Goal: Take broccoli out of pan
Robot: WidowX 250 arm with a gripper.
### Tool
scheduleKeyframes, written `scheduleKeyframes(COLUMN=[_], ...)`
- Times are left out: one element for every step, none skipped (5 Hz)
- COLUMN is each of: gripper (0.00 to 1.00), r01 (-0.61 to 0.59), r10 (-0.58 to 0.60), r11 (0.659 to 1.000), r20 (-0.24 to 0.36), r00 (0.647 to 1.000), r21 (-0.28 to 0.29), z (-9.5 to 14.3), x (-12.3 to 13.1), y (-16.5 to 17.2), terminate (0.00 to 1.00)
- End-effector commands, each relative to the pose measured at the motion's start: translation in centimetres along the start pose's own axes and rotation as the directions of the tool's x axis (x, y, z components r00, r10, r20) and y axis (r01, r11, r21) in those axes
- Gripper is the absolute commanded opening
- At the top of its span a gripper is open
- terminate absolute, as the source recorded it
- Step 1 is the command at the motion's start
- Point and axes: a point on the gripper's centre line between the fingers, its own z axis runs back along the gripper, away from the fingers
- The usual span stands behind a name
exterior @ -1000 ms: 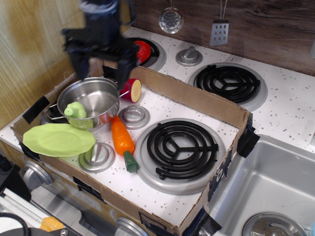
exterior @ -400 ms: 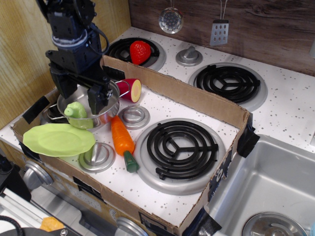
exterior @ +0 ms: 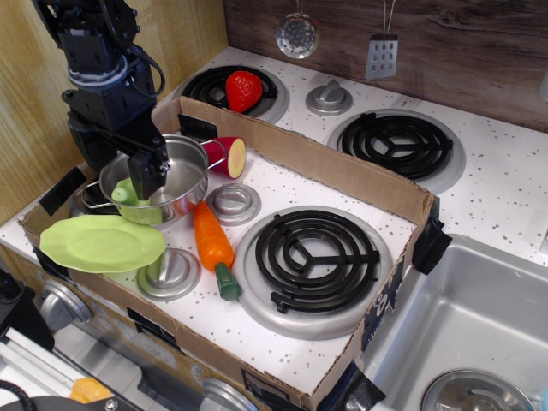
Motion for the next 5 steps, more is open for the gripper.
scheduleKeyframes(gripper=[1.0,1.0,1.0,1.0,1.0], r01=[-0.004,-0.02,-0.031,-0.042,-0.048], r10=[0.004,0.021,0.032,0.044,0.05], r11=[1.0,1.0,0.999,0.998,0.997], r20=[0.021,0.025,0.031,0.035,0.045], r00=[1.0,0.999,0.999,0.998,0.998], r21=[-0.004,-0.019,-0.028,-0.038,-0.054], z=[-0.2,-1.1,-1.8,-2.4,-3.2], x=[1.7,1.4,1.1,1.1,1.3], y=[1.6,1.5,1.5,1.7,1.7], terminate=[0.0,0.0,0.0,0.0,0.0])
